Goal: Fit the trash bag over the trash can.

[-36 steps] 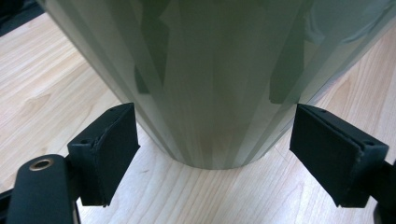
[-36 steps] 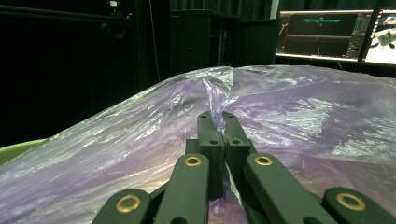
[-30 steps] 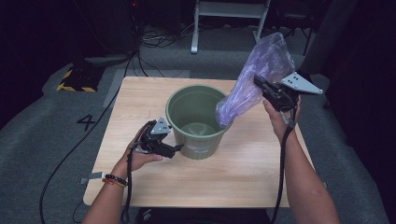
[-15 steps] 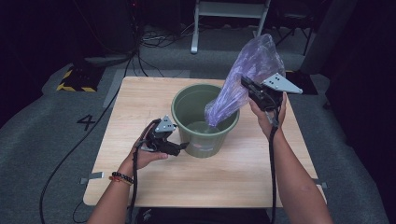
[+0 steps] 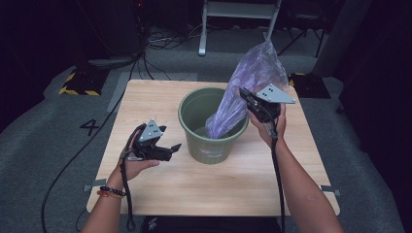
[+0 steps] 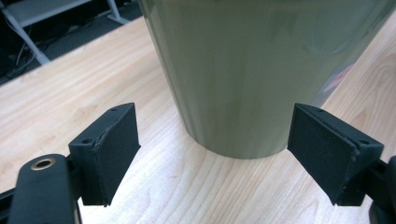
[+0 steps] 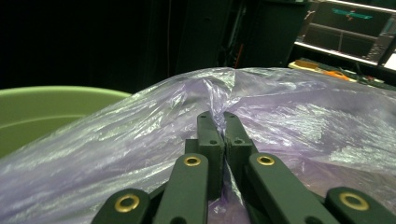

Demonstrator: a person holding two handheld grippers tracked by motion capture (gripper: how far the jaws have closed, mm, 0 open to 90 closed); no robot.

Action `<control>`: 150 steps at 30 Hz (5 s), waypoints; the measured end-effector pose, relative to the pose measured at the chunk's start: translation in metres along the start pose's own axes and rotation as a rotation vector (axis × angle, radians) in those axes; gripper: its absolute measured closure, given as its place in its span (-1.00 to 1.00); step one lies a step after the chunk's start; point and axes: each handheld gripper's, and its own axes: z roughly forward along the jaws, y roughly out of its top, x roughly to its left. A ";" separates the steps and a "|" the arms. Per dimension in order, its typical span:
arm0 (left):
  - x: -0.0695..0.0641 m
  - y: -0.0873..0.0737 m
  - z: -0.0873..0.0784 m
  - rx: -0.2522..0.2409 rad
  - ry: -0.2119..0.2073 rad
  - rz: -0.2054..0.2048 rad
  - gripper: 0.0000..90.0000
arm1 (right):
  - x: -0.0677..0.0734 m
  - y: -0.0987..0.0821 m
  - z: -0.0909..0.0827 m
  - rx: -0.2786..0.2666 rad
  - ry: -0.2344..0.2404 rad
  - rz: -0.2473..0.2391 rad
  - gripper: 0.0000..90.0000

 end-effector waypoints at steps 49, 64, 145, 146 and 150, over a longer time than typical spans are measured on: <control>-0.023 0.149 0.054 -0.114 -0.066 0.007 -0.44 | 0.057 -0.001 -0.013 -0.012 0.286 -0.330 0.97; -0.026 0.145 0.047 -0.135 -0.156 0.108 1.00 | 0.056 -0.004 -0.022 -0.033 0.253 -0.346 0.44; -0.030 0.123 0.029 -0.172 -0.031 0.094 -0.59 | 0.046 0.013 -0.016 0.042 0.352 -0.133 1.00; -0.029 0.126 0.028 -0.178 -0.024 0.084 -0.60 | 0.048 0.012 -0.017 0.046 0.358 -0.149 1.00; -0.024 0.136 0.031 -0.188 -0.029 0.049 -0.59 | 0.057 0.009 -0.022 0.049 0.377 -0.207 1.00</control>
